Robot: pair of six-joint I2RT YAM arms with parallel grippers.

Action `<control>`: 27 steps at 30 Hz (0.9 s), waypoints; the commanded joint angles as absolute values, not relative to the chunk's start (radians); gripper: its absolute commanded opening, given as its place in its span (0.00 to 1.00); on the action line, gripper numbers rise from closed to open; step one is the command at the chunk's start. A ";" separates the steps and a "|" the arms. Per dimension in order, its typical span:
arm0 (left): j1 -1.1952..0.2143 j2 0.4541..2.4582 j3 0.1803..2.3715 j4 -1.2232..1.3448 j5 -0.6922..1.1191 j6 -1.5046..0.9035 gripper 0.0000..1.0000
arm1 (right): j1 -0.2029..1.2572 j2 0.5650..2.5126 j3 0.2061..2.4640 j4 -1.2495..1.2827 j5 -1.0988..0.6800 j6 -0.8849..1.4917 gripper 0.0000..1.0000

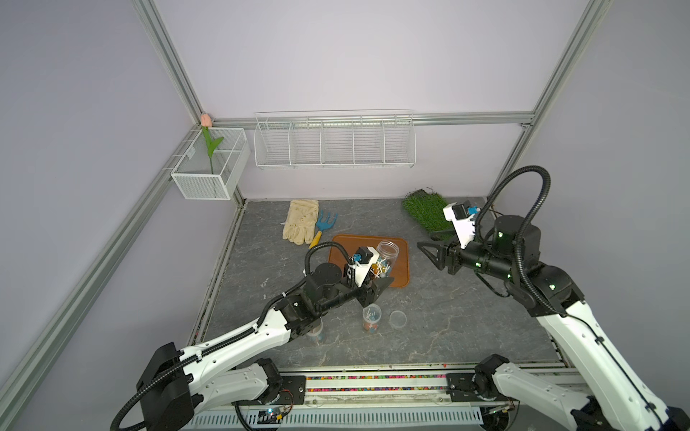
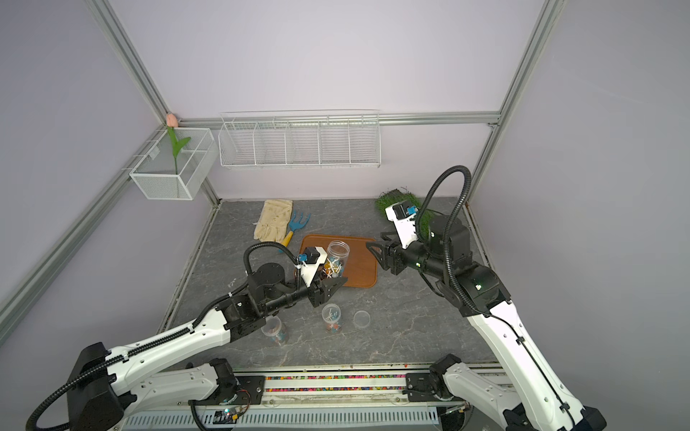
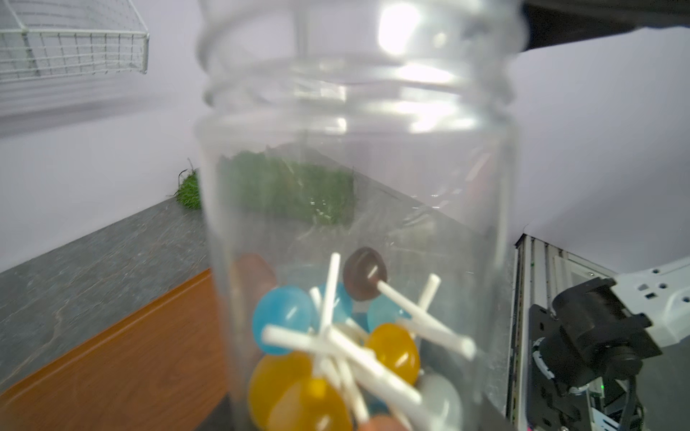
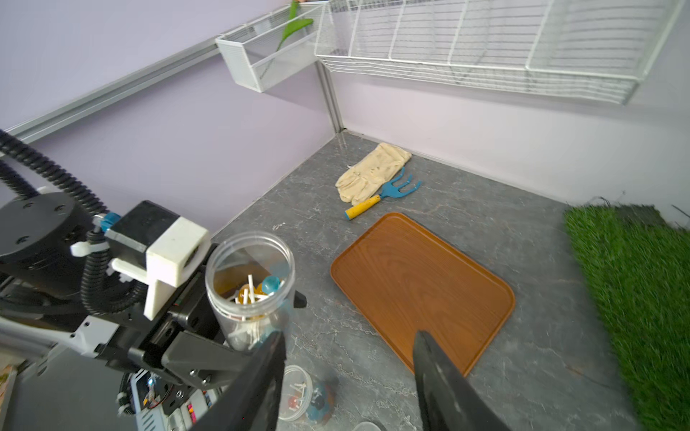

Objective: Pour the candies out of the jar
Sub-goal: 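Pour the candies out of the jar onto the tray.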

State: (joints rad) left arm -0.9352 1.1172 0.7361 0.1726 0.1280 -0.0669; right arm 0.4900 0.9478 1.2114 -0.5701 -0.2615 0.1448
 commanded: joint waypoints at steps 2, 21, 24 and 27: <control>-0.881 1.182 0.746 0.087 0.093 -0.061 0.47 | 0.482 0.888 1.086 -0.543 -0.168 0.259 0.57; -0.853 1.863 1.365 -0.731 -0.154 0.225 0.47 | 0.481 0.614 0.729 -0.586 -0.116 0.334 0.59; -0.855 1.946 1.460 -0.831 -0.216 0.255 0.47 | 0.482 0.579 0.705 -0.602 -0.118 0.332 0.59; -0.857 2.010 1.544 -0.911 -0.282 0.288 0.47 | 0.482 0.549 0.687 -0.605 -0.120 0.330 0.59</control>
